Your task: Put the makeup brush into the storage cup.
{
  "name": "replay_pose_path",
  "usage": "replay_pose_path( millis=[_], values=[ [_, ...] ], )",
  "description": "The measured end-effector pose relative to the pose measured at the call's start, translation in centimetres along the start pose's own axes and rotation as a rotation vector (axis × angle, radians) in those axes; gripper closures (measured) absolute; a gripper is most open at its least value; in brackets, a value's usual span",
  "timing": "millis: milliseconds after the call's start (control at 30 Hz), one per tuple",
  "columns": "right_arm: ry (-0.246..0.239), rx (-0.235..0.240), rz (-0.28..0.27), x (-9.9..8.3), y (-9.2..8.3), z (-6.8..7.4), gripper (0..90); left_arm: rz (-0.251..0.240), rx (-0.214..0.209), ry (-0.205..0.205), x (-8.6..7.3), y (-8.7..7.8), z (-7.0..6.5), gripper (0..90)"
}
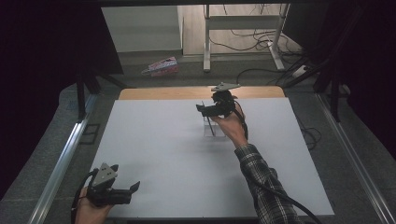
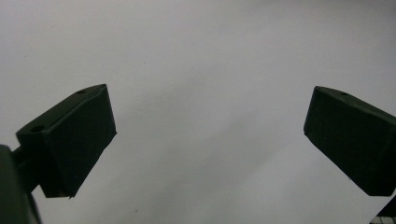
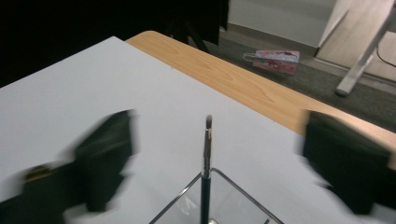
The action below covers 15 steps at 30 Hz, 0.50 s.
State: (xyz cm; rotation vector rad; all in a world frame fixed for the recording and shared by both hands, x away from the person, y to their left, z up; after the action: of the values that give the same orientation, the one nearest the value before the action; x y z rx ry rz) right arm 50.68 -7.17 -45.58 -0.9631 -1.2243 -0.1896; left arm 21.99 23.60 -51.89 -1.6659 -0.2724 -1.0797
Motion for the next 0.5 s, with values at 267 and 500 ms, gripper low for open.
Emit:
replay_pose_path(
  millis=[267, 500],
  values=[
    [-0.044, -0.026, 0.014, -0.25, 0.09, 0.75, 0.0, 0.002, 0.000, 0.001, 0.00, 0.00, -0.02, 2.6],
    [-0.044, -0.011, 0.018, -0.16, -0.14, 1.03, 0.0, -0.004, -0.004, -0.004, 0.03, -0.01, -0.03, 2.6]
  ],
)
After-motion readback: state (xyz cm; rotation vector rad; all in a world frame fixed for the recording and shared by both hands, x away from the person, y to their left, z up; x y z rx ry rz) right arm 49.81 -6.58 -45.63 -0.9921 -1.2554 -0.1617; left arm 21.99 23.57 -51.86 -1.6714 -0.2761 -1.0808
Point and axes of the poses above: each handheld gripper's, and its own axes: y roughly forward along the jaws, x roughly out of its top, z roughly to its left, the point moved 4 cm from there along y, roughly forward along the jaws
